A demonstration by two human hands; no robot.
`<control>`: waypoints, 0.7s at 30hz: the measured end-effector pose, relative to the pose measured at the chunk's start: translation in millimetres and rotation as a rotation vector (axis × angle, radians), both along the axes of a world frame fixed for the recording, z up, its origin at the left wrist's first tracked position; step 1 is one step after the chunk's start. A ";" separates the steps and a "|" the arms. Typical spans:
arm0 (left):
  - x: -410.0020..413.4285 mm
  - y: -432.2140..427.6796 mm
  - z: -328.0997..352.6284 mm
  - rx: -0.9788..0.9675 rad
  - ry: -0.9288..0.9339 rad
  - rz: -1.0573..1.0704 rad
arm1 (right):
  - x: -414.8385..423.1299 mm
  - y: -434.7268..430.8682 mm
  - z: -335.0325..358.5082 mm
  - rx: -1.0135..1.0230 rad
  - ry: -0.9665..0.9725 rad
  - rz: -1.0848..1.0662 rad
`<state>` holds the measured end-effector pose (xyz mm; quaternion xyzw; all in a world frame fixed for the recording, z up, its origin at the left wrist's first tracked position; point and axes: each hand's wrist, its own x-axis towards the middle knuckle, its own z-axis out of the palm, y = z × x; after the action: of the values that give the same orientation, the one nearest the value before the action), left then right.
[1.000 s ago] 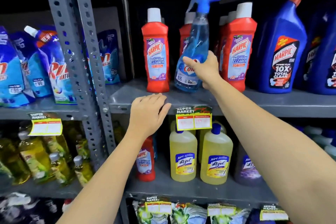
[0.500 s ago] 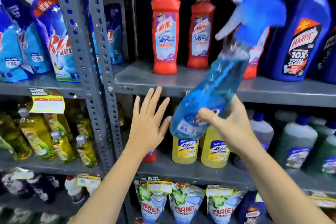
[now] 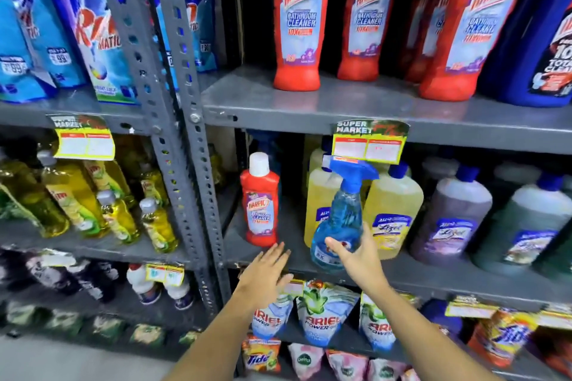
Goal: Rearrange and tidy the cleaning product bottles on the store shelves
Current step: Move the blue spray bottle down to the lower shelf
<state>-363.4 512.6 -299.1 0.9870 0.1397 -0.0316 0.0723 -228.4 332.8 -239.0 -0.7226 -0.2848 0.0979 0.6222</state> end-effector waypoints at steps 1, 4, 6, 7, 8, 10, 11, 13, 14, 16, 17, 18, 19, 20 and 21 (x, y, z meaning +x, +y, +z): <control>1.3 1.1 -2.0 0.005 0.004 0.004 | 1.9 3.8 -4.9 -0.011 0.009 -0.007; 1.4 2.5 -7.6 0.042 -0.002 0.000 | 2.8 9.8 -23.1 -0.021 0.047 0.004; -0.1 0.9 -12.6 0.066 -0.011 -0.008 | 2.4 10.8 -30.4 -0.036 0.052 0.012; -0.7 0.6 -14.9 0.075 -0.018 -0.010 | 3.3 12.1 -30.8 -0.045 0.052 0.019; -1.5 0.6 -17.1 0.083 -0.022 -0.009 | 4.3 13.0 -29.9 -0.059 0.052 0.026; -2.5 1.1 -21.3 0.090 -0.039 -0.004 | 6.1 14.1 -26.7 -0.091 0.051 0.027; -2.9 1.5 -23.1 0.090 -0.050 -0.003 | 5.5 14.1 -26.3 -0.098 0.056 0.016; -2.9 2.0 -25.6 0.093 -0.064 -0.005 | -0.4 13.2 -28.8 -0.106 0.049 -0.053; -2.8 2.2 -26.6 0.098 -0.069 -0.005 | -5.3 13.2 -30.7 -0.124 0.022 -0.112; -2.4 1.7 -28.2 0.106 -0.079 -0.004 | -16.6 15.7 -35.0 -0.170 -0.042 -0.213; -2.5 1.4 -28.5 0.109 -0.085 -0.004 | -21.7 18.9 -36.9 -0.183 -0.062 -0.244; -2.5 1.0 -28.7 0.111 -0.094 -0.004 | -25.9 23.1 -38.0 -0.189 -0.072 -0.271; -2.3 0.9 -28.8 0.112 -0.102 -0.004 | -29.3 27.8 -37.8 -0.191 -0.069 -0.301; -2.4 0.9 -28.8 0.110 -0.107 -0.006 | -31.3 32.5 -36.6 -0.189 -0.058 -0.334; -2.4 1.2 -28.8 0.108 -0.110 -0.008 | -31.9 36.8 -34.9 -0.187 -0.042 -0.365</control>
<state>-365.8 513.8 -327.9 0.9903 0.1329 0.0300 0.0265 -260.3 369.5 -273.9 -0.8187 -0.1517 -0.0052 0.5539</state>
